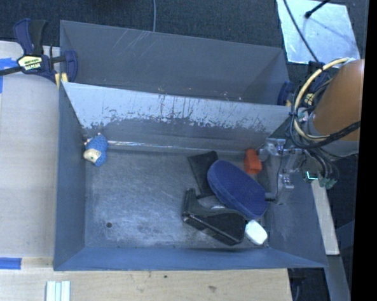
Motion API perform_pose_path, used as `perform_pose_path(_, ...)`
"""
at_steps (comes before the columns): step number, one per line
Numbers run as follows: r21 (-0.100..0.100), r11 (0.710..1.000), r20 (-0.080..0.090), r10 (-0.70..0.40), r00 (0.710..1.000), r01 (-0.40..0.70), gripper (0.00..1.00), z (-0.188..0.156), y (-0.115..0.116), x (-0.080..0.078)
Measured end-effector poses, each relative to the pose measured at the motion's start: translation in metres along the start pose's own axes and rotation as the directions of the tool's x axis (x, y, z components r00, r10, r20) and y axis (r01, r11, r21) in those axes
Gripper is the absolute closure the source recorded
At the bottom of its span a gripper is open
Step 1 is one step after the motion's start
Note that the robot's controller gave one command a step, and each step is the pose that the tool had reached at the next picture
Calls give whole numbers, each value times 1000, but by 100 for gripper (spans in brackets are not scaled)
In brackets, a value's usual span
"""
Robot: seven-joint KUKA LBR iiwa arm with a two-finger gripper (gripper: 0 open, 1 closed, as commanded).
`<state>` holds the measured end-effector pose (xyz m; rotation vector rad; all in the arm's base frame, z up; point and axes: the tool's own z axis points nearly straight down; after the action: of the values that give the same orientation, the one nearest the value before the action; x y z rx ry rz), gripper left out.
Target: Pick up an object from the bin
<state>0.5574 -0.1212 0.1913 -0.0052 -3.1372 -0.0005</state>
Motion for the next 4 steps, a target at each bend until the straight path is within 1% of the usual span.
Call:
perform_pose_path(1, 4, 989, 19, -148, 989, 148, 0, 121, -7, 65)
perform_pose_path(2, 4, 974, 13, -228, 974, 228, 0, 90, 24, 72)
perform_pose_path(3, 2, 991, -1, -133, 991, 133, 0, 92, 47, 75)
perform_pose_path(4, 5, 1000, 9, 30, 1000, -30, 0, 120, 70, 72)
